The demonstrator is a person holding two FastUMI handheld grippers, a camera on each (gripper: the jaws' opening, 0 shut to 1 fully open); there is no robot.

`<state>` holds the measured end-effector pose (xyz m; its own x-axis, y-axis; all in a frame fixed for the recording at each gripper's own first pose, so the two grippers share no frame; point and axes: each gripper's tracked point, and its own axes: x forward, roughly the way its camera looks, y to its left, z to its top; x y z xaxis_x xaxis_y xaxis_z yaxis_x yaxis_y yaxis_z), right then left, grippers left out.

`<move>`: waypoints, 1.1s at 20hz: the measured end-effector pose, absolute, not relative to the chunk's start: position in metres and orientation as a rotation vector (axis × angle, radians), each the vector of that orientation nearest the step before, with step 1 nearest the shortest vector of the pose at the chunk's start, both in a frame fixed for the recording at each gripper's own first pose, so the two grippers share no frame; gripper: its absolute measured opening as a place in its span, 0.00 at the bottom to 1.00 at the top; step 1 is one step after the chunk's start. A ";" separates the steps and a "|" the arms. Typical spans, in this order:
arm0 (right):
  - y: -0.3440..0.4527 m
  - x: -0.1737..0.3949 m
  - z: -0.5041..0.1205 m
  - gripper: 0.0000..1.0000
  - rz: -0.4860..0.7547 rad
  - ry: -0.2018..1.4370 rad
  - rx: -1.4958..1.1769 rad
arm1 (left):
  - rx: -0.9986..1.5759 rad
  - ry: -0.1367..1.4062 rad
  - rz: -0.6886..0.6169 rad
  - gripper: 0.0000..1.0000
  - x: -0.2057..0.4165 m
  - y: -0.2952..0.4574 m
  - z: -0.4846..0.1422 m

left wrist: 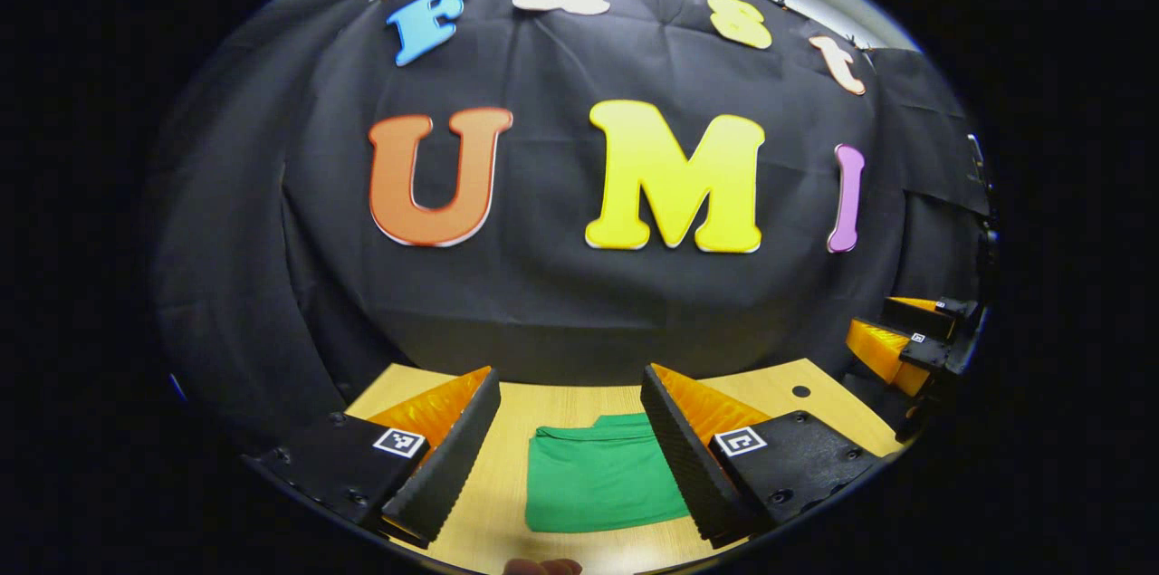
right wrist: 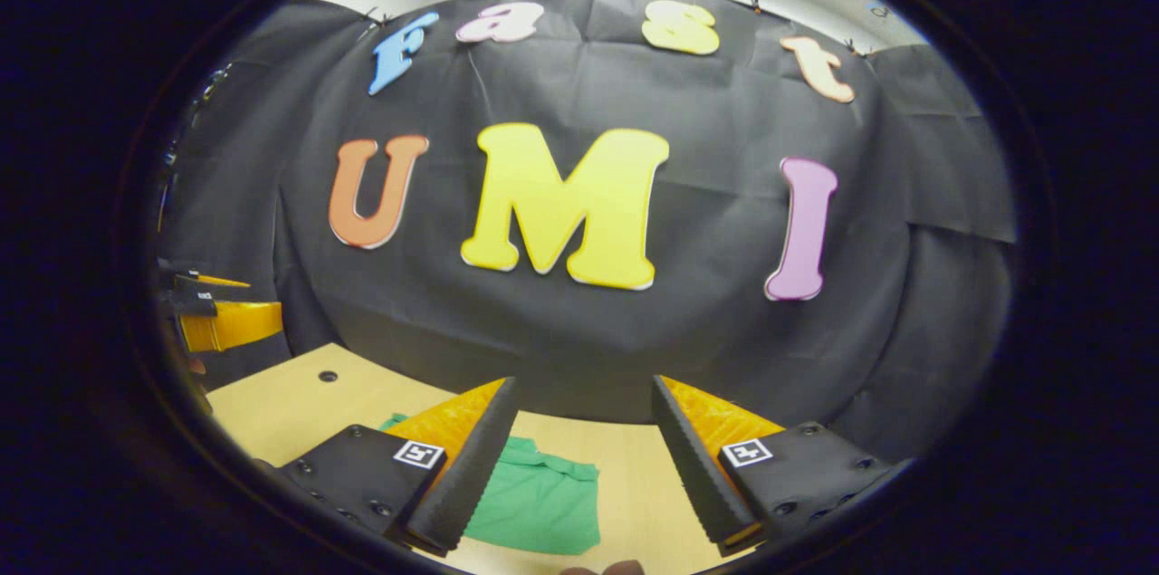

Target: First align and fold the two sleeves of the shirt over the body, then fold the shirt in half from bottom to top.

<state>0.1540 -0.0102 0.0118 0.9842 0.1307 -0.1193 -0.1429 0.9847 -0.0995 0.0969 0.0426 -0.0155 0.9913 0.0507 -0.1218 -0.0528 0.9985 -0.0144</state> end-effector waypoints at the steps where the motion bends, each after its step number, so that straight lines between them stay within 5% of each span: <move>1: -0.009 0.135 0.023 0.93 0.135 0.096 -0.093 | -0.008 0.100 0.062 1.00 0.077 0.039 0.002; 9: -0.002 0.006 0.023 0.93 0.094 0.062 -0.019 | -0.035 0.031 0.065 0.99 -0.034 0.009 0.016; 22: 0.013 -0.020 0.021 0.95 0.108 0.056 -0.024 | -0.017 0.051 0.033 1.00 -0.046 -0.005 0.008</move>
<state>-0.0200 0.0131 0.0209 0.9926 0.1071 -0.0569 -0.1084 0.9939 -0.0214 -0.0457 -0.0050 0.0085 0.9981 0.0329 -0.0513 -0.0338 0.9993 -0.0163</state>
